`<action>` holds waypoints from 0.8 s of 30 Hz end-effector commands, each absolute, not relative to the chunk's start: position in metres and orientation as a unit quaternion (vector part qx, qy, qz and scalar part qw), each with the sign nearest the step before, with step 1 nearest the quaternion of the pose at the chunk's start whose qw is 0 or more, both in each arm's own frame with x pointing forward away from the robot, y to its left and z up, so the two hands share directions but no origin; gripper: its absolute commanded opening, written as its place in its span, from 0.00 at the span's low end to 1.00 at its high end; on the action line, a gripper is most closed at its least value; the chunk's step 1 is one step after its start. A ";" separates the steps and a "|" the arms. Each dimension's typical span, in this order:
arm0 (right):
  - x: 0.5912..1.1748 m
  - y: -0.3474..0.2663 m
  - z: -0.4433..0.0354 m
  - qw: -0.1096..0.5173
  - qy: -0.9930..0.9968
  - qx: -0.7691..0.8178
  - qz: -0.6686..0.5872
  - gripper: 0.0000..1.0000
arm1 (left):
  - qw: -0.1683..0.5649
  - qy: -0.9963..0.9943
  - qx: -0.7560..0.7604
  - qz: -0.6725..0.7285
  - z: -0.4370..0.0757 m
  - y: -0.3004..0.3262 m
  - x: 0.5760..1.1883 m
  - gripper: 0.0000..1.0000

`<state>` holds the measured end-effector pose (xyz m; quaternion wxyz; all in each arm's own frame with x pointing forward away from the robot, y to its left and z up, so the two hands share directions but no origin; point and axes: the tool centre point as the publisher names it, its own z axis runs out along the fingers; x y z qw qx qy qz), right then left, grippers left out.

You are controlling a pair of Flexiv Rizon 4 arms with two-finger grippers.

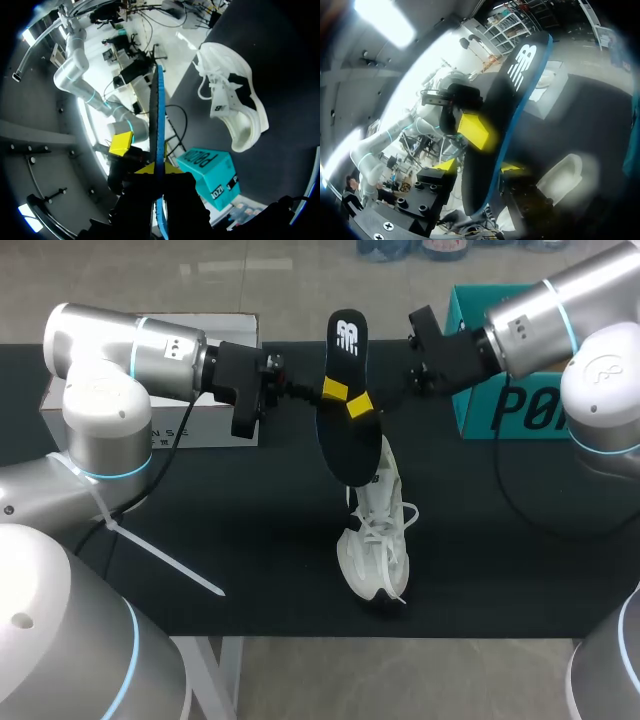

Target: Take the shoe out of the shoebox, open the shoe tongue, remove and reinsert the insole, then place the shoe into the shoebox

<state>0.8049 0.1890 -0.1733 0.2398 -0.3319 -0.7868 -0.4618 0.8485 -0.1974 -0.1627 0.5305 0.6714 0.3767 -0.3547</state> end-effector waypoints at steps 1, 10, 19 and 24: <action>0.810 0.191 -0.174 0.240 -0.786 -0.333 -0.462 0.49 | 0.532 0.376 0.671 -0.354 -0.164 -0.198 0.848 0.00; 0.812 0.189 -0.175 0.240 -0.784 -0.337 -0.463 0.38 | 0.532 0.376 0.671 -0.354 -0.164 -0.198 0.848 0.00; 0.812 0.184 -0.177 0.239 -0.782 -0.342 -0.463 0.44 | 0.532 0.376 0.671 -0.354 -0.164 -0.198 0.848 0.00; 0.810 0.183 -0.178 0.240 -0.782 -0.343 -0.462 0.32 | 0.532 0.376 0.671 -0.354 -0.164 -0.198 0.848 0.00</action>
